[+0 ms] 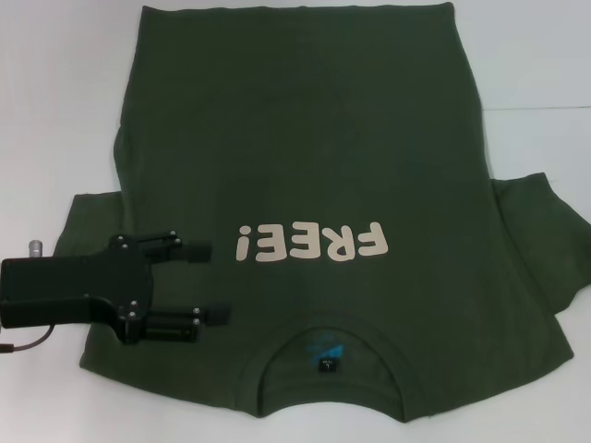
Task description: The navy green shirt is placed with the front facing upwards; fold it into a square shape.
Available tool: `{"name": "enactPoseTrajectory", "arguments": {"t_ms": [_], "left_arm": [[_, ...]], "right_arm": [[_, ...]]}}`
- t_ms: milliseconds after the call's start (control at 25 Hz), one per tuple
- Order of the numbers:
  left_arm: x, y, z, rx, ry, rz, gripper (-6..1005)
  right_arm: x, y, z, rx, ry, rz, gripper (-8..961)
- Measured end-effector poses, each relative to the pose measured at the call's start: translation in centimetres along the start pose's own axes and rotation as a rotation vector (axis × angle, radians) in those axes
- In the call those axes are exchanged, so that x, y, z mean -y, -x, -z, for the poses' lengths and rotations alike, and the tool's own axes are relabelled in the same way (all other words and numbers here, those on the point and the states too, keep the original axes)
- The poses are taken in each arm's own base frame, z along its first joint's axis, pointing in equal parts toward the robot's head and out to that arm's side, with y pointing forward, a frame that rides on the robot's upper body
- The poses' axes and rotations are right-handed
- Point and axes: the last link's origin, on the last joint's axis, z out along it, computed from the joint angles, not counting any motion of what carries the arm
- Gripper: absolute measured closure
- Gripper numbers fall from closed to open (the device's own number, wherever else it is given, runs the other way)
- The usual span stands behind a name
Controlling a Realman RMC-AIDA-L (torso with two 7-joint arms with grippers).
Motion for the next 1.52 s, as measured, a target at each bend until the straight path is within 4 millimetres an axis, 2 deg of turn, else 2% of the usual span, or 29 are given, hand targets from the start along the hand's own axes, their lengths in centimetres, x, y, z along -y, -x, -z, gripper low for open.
{"name": "enactPoseTrajectory", "arguments": {"t_ms": [200,520,880,1160,1360,1520], "left_arm": [[0.0,0.0,-0.1,-0.002,0.003,0.004,124],[0.0,0.1,-0.2,-0.004,0.005,0.007,124],[0.2,-0.1,-0.3,-0.002,-0.001,0.005,124],[0.3,-0.3,-0.4,-0.007,-0.001,0.003,125],[0.5,-0.5,-0.5,-0.006,-0.008,-0.003,125],[0.6,-0.6,-0.6,-0.007,-0.009,-0.006,125]], "right_arm": [[0.3,0.3,0.2,0.006,-0.015,0.003,941],[2.5,0.9,1.2,0.056,-0.124,-0.005,919],[3.0,2.1,1.3,0.118,-0.178,0.007,894],[0.7,3.9,1.9,0.165,-0.104,0.046,874],[-2.7,5.4,3.6,0.242,0.075,0.075,861],[-5.5,6.5,3.8,0.272,0.187,0.111,849]]}}
